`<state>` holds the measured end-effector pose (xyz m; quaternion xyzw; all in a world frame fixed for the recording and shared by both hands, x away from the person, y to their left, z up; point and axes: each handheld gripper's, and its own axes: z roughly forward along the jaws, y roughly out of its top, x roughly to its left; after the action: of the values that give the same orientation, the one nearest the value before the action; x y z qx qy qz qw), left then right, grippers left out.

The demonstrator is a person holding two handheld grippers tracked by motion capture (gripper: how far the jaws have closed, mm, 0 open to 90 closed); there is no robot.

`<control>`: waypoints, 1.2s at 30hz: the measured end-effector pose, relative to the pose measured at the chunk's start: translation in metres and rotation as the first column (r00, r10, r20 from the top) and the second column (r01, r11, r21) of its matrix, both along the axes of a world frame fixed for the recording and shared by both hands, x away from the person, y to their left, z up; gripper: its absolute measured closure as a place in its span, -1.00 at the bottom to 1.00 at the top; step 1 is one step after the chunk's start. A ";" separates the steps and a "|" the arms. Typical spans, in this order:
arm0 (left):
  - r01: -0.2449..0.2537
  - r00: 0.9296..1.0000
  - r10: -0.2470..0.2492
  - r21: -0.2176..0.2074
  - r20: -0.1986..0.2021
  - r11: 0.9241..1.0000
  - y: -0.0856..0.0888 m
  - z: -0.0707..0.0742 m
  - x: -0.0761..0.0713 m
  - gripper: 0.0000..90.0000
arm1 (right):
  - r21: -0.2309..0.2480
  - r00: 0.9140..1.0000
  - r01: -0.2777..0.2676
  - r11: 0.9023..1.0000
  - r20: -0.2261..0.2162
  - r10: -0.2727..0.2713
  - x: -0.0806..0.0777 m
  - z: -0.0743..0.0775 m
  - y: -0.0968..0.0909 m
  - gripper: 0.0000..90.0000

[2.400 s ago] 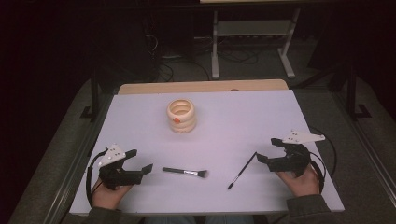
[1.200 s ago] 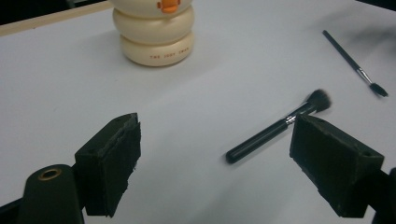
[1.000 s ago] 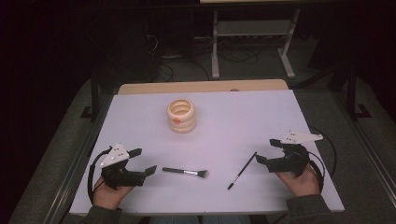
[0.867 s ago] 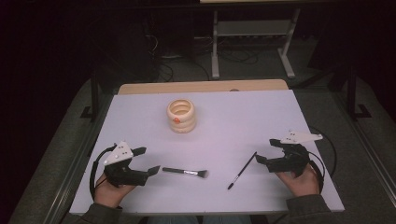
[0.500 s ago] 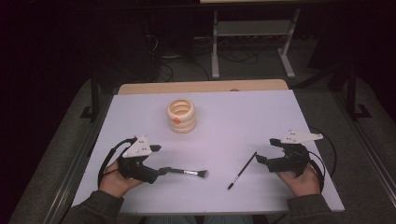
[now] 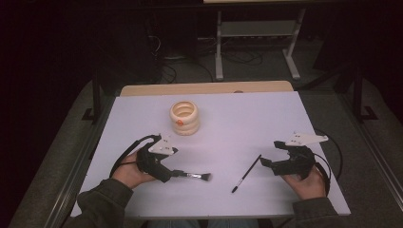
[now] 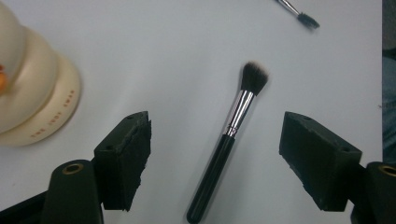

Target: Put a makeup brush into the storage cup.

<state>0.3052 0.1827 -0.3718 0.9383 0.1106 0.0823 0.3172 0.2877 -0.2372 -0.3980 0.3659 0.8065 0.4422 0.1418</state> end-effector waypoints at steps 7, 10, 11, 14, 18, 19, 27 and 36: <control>0.044 0.999 -0.043 0.037 -0.021 0.998 -0.012 -0.010 0.008 -0.35 | 0.000 1.000 -0.006 1.000 0.001 0.006 0.002 -0.001 -0.001 -0.68; 0.063 0.997 -0.062 0.052 -0.037 0.997 -0.018 -0.016 0.011 -0.33 | 0.003 1.000 -0.006 1.000 -0.003 0.006 0.002 -0.001 -0.001 -0.68; 0.068 0.997 -0.066 0.057 -0.042 0.996 -0.020 -0.018 0.011 -0.32 | 0.002 1.000 -0.007 1.000 0.000 0.007 0.002 -0.001 -0.001 -0.68; 0.096 0.994 -0.091 0.087 -0.055 0.992 -0.024 -0.024 0.012 -0.25 | 0.003 1.000 -0.010 1.000 0.001 0.010 0.002 -0.001 -0.001 -0.68; 0.139 0.989 -0.130 0.123 -0.076 0.983 -0.031 -0.031 0.014 -0.08 | 0.002 1.000 -0.014 1.000 0.000 0.014 0.002 -0.001 -0.001 -0.68; 0.142 0.988 -0.132 0.135 -0.080 0.981 -0.032 -0.034 0.014 -0.04 | 0.003 1.000 -0.014 1.000 -0.001 0.014 0.002 -0.001 -0.001 -0.68; 0.164 0.983 -0.147 0.168 -0.106 0.972 -0.039 -0.045 0.019 0.21 | 0.001 1.000 -0.019 1.000 -0.003 0.019 0.003 -0.001 -0.001 -0.68; 0.201 0.975 -0.177 0.190 -0.137 0.961 -0.043 -0.051 0.018 0.52 | -0.003 1.000 -0.019 1.000 -0.008 0.019 0.004 -0.002 0.000 -0.68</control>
<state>0.3233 0.1401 -0.4226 0.9752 0.0302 0.0064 0.2190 0.2914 -0.2368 -0.4001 0.3598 0.8112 0.4409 0.1348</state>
